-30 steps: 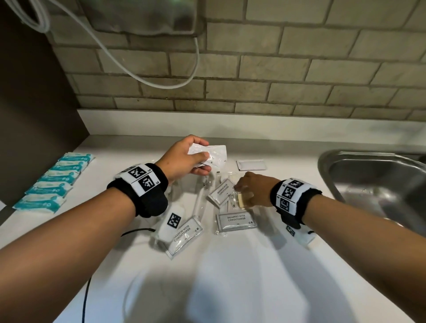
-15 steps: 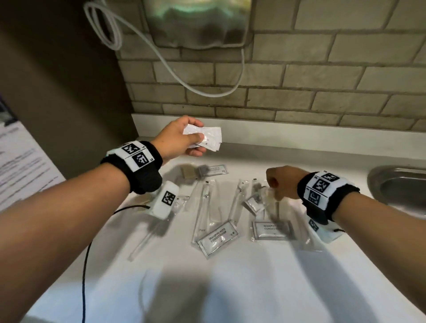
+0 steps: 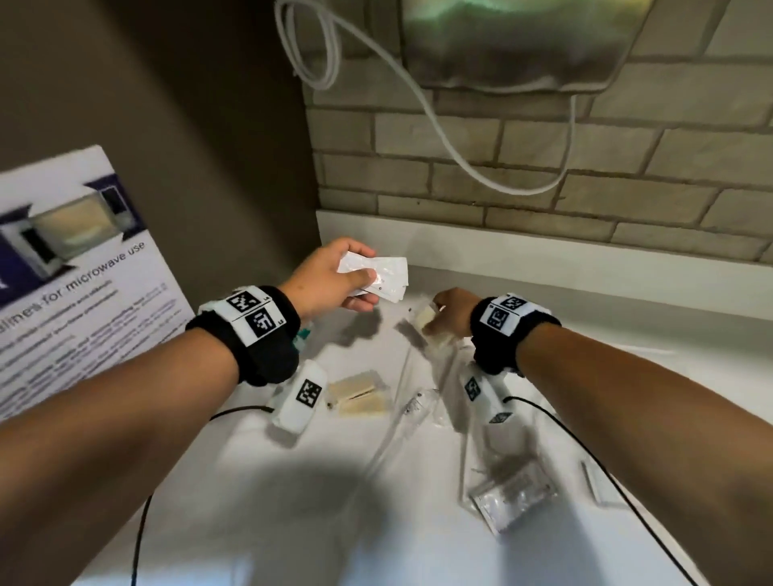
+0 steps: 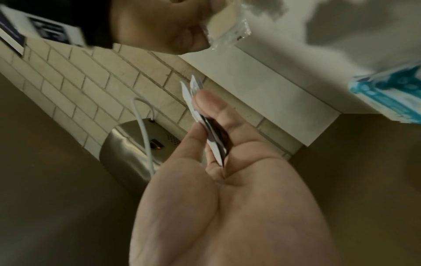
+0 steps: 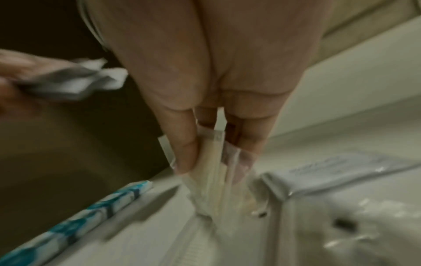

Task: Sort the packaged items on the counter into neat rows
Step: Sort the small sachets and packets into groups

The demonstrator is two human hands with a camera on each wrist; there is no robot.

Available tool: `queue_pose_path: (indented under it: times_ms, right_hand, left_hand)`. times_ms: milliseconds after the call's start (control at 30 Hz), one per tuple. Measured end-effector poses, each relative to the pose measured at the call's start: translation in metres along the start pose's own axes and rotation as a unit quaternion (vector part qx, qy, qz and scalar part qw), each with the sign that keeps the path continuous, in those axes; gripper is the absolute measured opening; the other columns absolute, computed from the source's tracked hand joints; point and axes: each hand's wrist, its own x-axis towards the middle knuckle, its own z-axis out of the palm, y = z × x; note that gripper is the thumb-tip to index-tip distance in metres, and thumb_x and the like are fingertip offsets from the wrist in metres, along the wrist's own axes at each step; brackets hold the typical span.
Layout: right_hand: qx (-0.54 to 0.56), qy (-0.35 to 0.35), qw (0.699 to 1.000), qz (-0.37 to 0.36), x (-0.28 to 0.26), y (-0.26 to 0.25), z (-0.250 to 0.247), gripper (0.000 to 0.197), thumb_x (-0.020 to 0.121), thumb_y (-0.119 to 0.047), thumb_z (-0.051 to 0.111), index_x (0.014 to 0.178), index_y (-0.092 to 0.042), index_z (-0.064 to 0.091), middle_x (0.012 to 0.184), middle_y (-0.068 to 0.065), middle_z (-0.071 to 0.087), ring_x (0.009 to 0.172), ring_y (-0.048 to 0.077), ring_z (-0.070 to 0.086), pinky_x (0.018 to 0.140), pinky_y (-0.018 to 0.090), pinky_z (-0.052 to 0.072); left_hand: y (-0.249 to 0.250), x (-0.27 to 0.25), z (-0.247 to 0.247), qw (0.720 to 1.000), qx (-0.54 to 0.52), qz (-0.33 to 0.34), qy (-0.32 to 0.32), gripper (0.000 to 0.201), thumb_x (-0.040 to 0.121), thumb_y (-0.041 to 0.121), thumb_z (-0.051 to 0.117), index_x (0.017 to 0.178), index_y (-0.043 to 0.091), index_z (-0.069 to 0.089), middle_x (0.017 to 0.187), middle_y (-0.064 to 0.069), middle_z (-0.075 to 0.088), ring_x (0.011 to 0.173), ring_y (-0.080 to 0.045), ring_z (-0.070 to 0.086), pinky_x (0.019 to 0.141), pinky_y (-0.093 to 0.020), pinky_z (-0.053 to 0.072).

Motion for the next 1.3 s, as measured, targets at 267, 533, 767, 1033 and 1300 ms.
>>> queue_pose_path:
  times_ms: [267, 533, 767, 1033, 1300]
  right_hand:
    - [-0.118, 0.029, 0.985, 0.121, 0.067, 0.001, 0.036, 0.069, 0.063, -0.048, 0.076, 0.121, -0.016, 0.054, 0.114, 0.008, 0.062, 0.109, 0.032, 0.062, 0.094, 0.041, 0.052]
    - [-0.041, 0.022, 0.991, 0.127, 0.042, -0.015, 0.026, 0.067, 0.066, -0.015, 0.084, 0.127, -0.01, 0.057, 0.122, 0.008, 0.06, 0.115, 0.027, 0.059, 0.092, 0.03, 0.049]
    - [-0.035, 0.059, 0.998, 0.016, 0.018, -0.039, 0.017, 0.054, 0.068, -0.009, 0.082, 0.118, -0.012, 0.062, 0.106, 0.003, 0.064, 0.097, 0.024, 0.06, 0.074, 0.025, 0.044]
    - [-0.046, -0.177, 0.98, -0.081, -0.013, -0.085, 0.052, 0.052, 0.066, -0.004, 0.083, 0.113, -0.013, 0.06, 0.085, -0.001, 0.063, 0.078, 0.018, 0.059, 0.067, 0.024, 0.048]
    - [-0.246, -0.157, 0.95, -0.115, -0.027, -0.101, 0.065, 0.049, 0.08, -0.023, 0.076, 0.123, -0.01, 0.057, 0.112, 0.006, 0.049, 0.123, 0.028, 0.051, 0.094, 0.031, 0.042]
  left_hand:
    - [-0.027, 0.024, -0.031, 0.999, -0.011, -0.009, -0.03, 0.024, 0.095, -0.001, 0.053, 0.118, 0.008, 0.051, 0.099, -0.017, 0.062, 0.064, -0.02, 0.067, 0.062, -0.027, 0.061]
    - [-0.044, 0.035, -0.039, 0.998, -0.018, -0.014, -0.066, 0.025, 0.095, 0.001, 0.054, 0.119, 0.009, 0.051, 0.099, -0.016, 0.063, 0.066, -0.02, 0.068, 0.064, -0.028, 0.061]
    - [-0.041, 0.035, -0.043, 0.998, -0.021, 0.006, -0.052, 0.023, 0.096, -0.001, 0.053, 0.116, 0.009, 0.05, 0.101, -0.019, 0.06, 0.065, -0.021, 0.066, 0.062, -0.028, 0.06]
    - [-0.042, 0.032, -0.051, 0.999, -0.039, 0.004, -0.023, 0.022, 0.096, 0.0, 0.051, 0.116, 0.01, 0.048, 0.104, -0.018, 0.058, 0.065, -0.019, 0.066, 0.062, -0.027, 0.061]
    - [-0.059, 0.023, -0.054, 0.999, -0.029, -0.01, -0.021, 0.022, 0.096, 0.001, 0.051, 0.115, 0.012, 0.048, 0.102, -0.016, 0.058, 0.067, -0.021, 0.066, 0.063, -0.026, 0.061]
